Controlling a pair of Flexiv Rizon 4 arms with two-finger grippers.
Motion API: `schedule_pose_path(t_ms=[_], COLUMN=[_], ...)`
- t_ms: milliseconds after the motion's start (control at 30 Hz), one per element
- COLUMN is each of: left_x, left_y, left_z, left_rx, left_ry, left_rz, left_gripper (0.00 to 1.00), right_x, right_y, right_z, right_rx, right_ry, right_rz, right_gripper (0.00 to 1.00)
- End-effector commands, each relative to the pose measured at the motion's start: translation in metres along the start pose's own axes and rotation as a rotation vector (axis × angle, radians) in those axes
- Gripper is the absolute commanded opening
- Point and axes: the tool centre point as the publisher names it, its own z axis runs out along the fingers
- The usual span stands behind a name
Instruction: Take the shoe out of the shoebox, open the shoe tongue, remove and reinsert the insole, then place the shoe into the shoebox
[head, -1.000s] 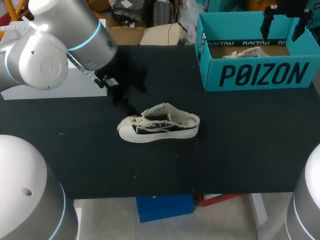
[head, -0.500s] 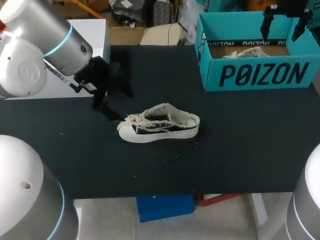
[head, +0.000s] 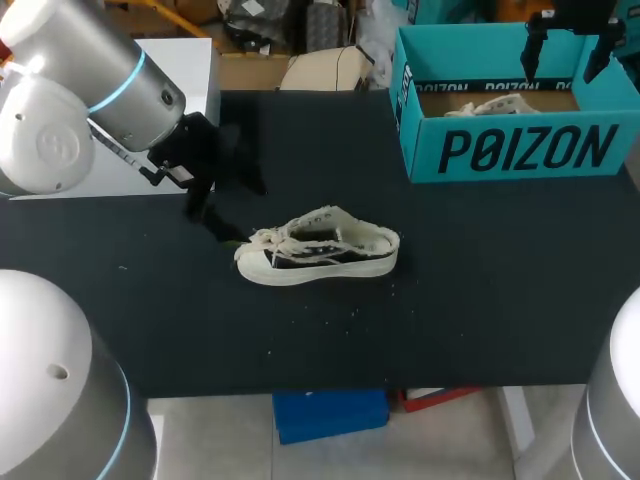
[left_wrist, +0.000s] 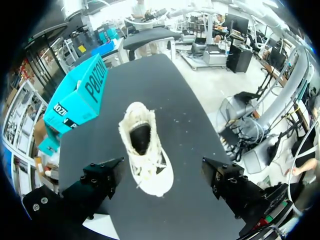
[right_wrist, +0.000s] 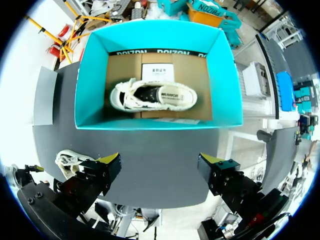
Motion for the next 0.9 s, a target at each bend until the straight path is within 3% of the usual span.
schedule_pose_path(t_ms=[33, 300, 400, 500, 733, 900], left_x=[0.0, 0.0, 0.0, 0.0, 0.0, -0.017], left_y=[0.001, 0.001, 0.001, 0.001, 0.001, 0.003], left_z=[0.002, 0.002, 0.002, 0.002, 0.002, -0.009], left_rx=[0.001, 0.001, 0.001, 0.001, 0.001, 0.019], left_ry=[-0.003, -0.003, -0.003, -0.003, -0.003, -0.076], left_rz=[0.002, 0.002, 0.002, 0.002, 0.002, -0.096], left_gripper=[1.0, 1.0, 1.0, 1.0, 1.0, 1.0], right_x=[0.0, 0.0, 0.023, 0.056, 0.056, 0.056], right_y=[0.0, 0.0, -0.014, -0.043, -0.043, -0.043], right_z=[0.0, 0.0, -0.012, -0.025, -0.025, -0.025], right_rx=[0.0, 0.0, -0.079, -0.244, -0.244, -0.244], right_ry=[0.0, 0.0, 0.048, 0.079, 0.079, 0.079], right_rz=[0.0, 0.0, -0.246, -0.67, -0.67, -0.67], right_gripper=[1.0, 1.0, 1.0, 1.0, 1.0, 1.0])
